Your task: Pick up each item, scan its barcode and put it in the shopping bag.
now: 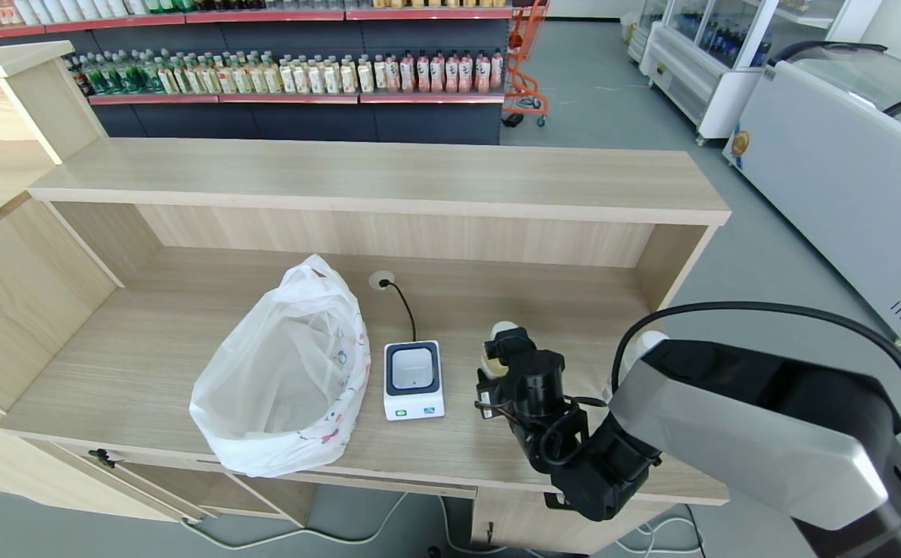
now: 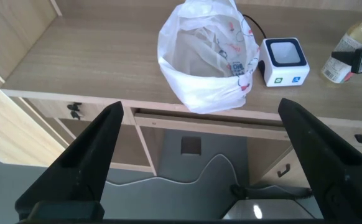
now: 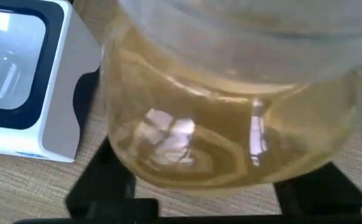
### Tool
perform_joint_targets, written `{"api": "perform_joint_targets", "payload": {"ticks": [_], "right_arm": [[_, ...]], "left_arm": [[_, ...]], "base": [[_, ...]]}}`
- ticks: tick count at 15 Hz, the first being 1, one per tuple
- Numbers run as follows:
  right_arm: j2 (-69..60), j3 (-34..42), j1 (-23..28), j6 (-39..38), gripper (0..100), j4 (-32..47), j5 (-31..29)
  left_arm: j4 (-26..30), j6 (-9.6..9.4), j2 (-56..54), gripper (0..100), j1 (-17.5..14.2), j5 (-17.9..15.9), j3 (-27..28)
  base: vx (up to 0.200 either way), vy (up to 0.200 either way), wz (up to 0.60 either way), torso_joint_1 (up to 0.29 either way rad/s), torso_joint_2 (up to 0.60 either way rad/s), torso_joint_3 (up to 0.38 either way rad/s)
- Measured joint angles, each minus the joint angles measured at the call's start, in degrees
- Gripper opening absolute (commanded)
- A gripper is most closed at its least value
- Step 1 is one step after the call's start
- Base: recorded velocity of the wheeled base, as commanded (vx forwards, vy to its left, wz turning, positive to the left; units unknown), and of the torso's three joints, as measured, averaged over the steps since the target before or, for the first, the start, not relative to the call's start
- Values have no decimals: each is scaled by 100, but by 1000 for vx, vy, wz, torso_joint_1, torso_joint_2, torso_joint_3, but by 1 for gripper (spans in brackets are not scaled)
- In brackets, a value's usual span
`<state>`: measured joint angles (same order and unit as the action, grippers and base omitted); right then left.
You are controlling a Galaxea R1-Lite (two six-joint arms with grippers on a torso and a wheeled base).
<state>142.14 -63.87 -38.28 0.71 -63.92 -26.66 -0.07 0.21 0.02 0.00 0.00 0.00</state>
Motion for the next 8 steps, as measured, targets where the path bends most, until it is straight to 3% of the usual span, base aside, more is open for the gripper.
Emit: {"api": "perform_joint_targets", "payload": {"ticks": [8], "right_arm": [[-166, 161, 113, 57, 0, -46, 230]], "left_arm": [[0, -2, 0, 100, 0, 0, 0]], "base": [[0, 0, 0, 0, 0, 0]]}}
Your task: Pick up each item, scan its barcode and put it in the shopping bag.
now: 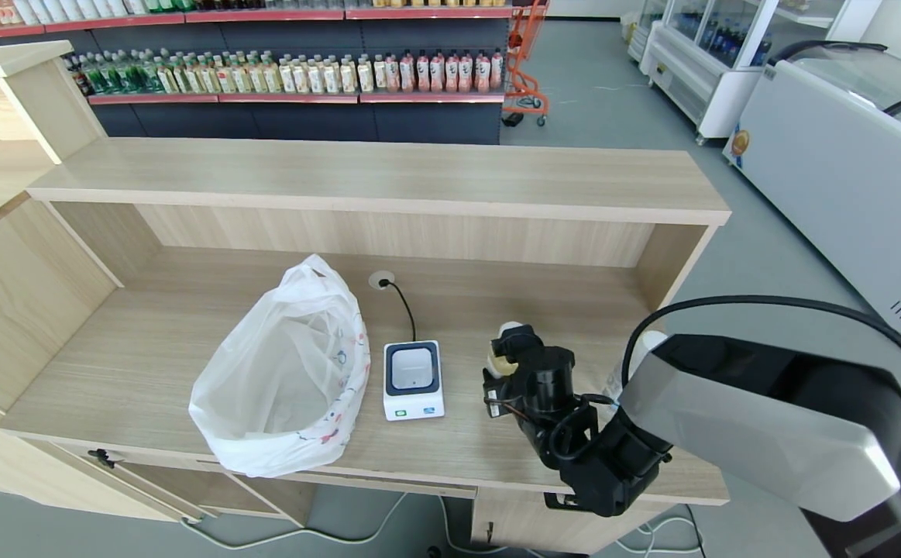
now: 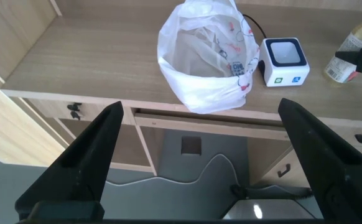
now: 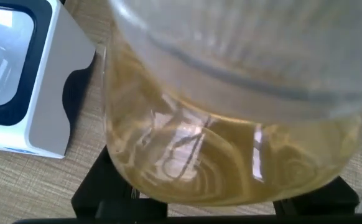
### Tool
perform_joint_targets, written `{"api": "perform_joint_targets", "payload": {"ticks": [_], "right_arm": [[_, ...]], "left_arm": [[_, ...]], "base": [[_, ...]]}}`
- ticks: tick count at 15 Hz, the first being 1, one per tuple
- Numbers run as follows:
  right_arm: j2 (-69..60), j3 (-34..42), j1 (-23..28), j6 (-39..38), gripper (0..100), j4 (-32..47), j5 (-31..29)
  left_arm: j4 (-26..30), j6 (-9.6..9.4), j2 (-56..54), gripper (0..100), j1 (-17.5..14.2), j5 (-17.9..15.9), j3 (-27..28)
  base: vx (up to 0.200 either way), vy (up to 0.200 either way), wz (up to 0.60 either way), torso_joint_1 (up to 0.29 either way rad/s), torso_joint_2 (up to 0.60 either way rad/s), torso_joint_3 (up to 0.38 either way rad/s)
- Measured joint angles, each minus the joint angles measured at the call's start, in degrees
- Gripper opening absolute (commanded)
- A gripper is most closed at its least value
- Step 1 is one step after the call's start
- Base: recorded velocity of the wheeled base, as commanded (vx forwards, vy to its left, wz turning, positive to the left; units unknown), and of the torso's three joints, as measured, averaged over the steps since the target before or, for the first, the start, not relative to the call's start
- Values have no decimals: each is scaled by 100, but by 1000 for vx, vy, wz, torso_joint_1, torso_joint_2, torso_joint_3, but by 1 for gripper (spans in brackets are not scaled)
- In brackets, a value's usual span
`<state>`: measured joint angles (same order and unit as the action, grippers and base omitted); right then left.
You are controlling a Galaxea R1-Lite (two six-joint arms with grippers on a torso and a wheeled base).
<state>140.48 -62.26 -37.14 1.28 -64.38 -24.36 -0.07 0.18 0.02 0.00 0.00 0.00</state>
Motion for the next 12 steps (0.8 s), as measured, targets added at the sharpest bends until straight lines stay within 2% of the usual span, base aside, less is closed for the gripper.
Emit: {"api": "perform_joint_targets", "payload": {"ticks": [2, 5, 10, 12], "right_arm": [[-311, 96, 51, -333, 0, 143, 217], [-1181, 400, 239, -1078, 0, 855, 802], [-3277, 545, 827, -2030, 0, 2187, 2638], [-4261, 678, 995, -2287, 0, 2679, 3584]], "left_arm": [[2, 0, 0, 100, 0, 0, 0], [0, 0, 0, 100, 0, 0, 0], [0, 0, 0, 100, 0, 0, 0], [0, 2, 0, 100, 0, 0, 0]], "base": [[0, 0, 0, 0, 0, 0], [0, 0, 0, 0, 0, 0], [0, 0, 0, 0, 0, 0], [0, 0, 0, 0, 0, 0]]}}
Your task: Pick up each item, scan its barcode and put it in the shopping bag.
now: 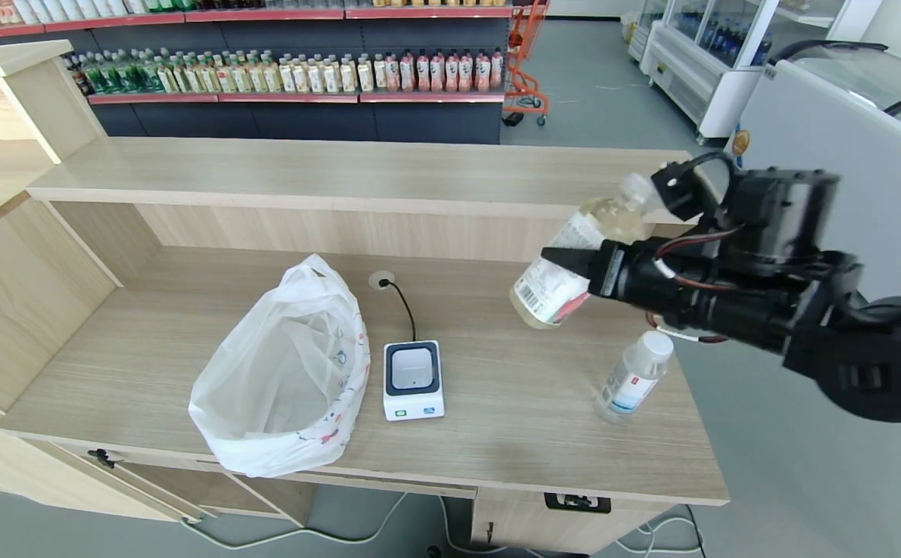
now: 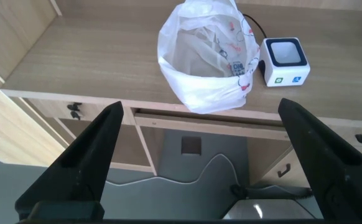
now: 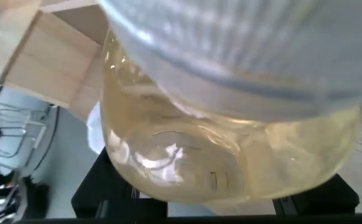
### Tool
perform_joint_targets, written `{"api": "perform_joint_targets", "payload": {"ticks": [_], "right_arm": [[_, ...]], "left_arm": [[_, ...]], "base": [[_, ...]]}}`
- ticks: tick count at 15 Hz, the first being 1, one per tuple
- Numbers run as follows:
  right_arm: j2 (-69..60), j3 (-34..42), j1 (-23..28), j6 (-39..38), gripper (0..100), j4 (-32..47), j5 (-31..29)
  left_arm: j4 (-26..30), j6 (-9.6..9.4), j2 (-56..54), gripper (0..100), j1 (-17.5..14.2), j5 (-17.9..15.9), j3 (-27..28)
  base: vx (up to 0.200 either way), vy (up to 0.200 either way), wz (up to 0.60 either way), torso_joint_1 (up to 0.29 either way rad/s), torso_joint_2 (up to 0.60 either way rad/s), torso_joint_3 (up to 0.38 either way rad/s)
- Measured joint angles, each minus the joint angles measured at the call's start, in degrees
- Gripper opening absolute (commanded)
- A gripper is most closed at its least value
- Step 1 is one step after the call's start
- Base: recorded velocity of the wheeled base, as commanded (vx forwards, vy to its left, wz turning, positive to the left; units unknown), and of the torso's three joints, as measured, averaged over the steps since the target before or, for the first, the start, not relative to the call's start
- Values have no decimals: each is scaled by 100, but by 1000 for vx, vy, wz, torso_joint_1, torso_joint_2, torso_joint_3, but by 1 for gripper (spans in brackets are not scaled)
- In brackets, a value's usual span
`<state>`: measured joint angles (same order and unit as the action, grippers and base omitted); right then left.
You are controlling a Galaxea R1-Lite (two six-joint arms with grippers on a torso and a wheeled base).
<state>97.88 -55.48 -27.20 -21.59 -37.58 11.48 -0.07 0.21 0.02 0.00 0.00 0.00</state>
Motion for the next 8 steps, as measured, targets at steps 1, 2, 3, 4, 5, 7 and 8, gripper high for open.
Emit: {"api": "perform_joint_targets", "payload": {"ticks": [1, 2, 3, 4, 5, 7, 8], "right_arm": [[-500, 107, 57, -118, 0, 280, 538], [-981, 221, 94, -228, 0, 578, 1065], [-1473, 344, 118, -321, 0, 916, 1640], [-1891, 455, 124, -384, 0, 1226, 2188], [-2253, 546, 116, -430, 0, 1514, 2667], [-2831, 672, 79, -618, 0, 2076, 3290], [-3043, 686, 52, -734, 0, 2303, 3505]], "left_arm": [[0, -2, 0, 100, 0, 0, 0], [0, -2, 0, 100, 0, 0, 0], [0, -2, 0, 100, 0, 0, 0], [0, -2, 0, 100, 0, 0, 0], [0, 0, 0, 100, 0, 0, 0], [0, 0, 0, 100, 0, 0, 0], [2, 0, 0, 100, 0, 0, 0]], "base": [[0, 0, 0, 0, 0, 0], [0, 0, 0, 0, 0, 0], [0, 0, 0, 0, 0, 0], [0, 0, 0, 0, 0, 0], [0, 0, 0, 0, 0, 0], [0, 0, 0, 0, 0, 0], [0, 0, 0, 0, 0, 0]]}}
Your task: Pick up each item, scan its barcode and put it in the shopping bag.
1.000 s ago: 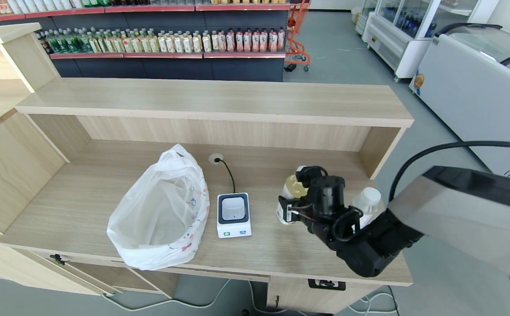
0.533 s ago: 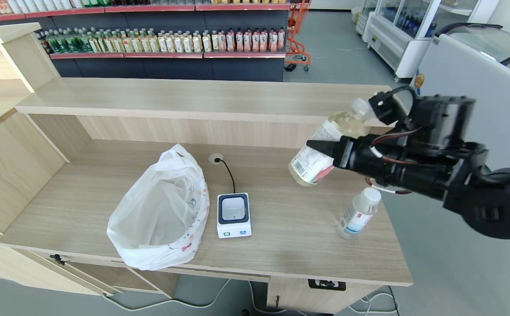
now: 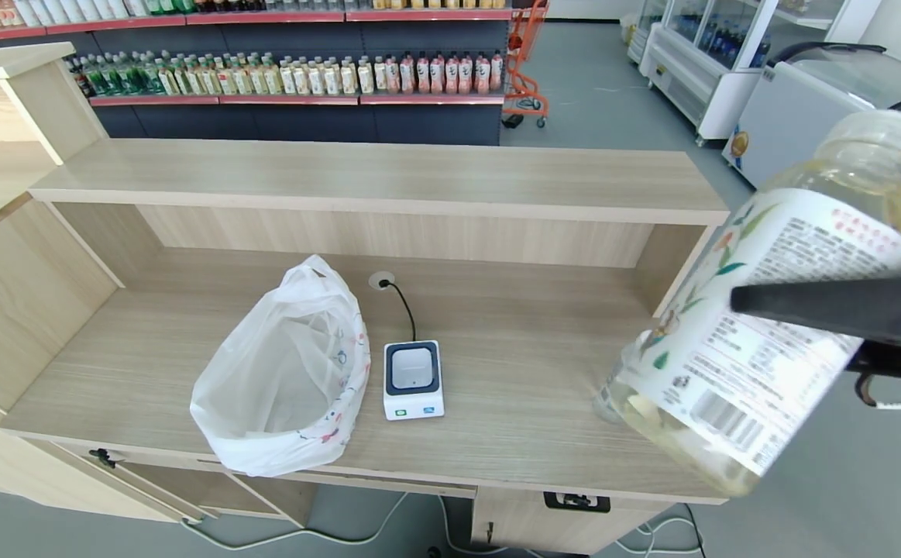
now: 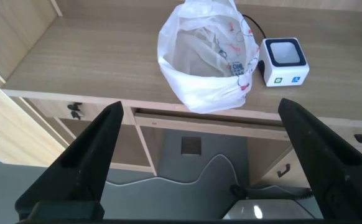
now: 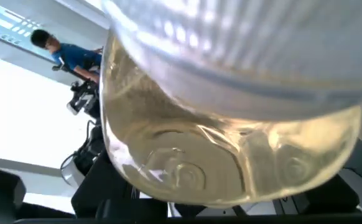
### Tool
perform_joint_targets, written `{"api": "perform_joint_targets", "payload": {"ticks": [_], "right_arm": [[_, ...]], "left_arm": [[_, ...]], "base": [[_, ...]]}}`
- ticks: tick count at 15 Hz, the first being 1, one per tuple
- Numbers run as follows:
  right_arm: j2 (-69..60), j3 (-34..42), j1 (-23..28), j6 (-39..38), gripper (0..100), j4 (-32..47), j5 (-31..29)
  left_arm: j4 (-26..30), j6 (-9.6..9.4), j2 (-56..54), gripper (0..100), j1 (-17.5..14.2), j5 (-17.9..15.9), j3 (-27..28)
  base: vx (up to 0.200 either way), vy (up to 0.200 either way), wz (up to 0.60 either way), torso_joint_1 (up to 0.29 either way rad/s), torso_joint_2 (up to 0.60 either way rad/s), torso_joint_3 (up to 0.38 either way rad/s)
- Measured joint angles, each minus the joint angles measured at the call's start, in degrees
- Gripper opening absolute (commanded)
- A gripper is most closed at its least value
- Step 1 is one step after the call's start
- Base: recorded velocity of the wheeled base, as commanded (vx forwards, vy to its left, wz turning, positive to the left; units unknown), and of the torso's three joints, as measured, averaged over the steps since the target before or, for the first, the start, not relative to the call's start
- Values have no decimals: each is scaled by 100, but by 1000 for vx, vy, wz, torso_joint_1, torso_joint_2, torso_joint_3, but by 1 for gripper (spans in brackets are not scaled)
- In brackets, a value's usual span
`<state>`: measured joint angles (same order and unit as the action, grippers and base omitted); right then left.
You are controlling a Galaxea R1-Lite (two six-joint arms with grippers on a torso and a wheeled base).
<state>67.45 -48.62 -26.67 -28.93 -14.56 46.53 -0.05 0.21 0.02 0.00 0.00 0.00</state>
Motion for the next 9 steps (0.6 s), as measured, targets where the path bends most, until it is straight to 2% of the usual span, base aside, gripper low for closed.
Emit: {"api": "perform_joint_targets", "payload": {"ticks": [9], "right_arm": [[-386, -786, -384, -763, 0, 528, 374]], "left_arm": [[-2, -2, 0, 100, 0, -2, 0]], "base": [[0, 0, 0, 0, 0, 0]]}}
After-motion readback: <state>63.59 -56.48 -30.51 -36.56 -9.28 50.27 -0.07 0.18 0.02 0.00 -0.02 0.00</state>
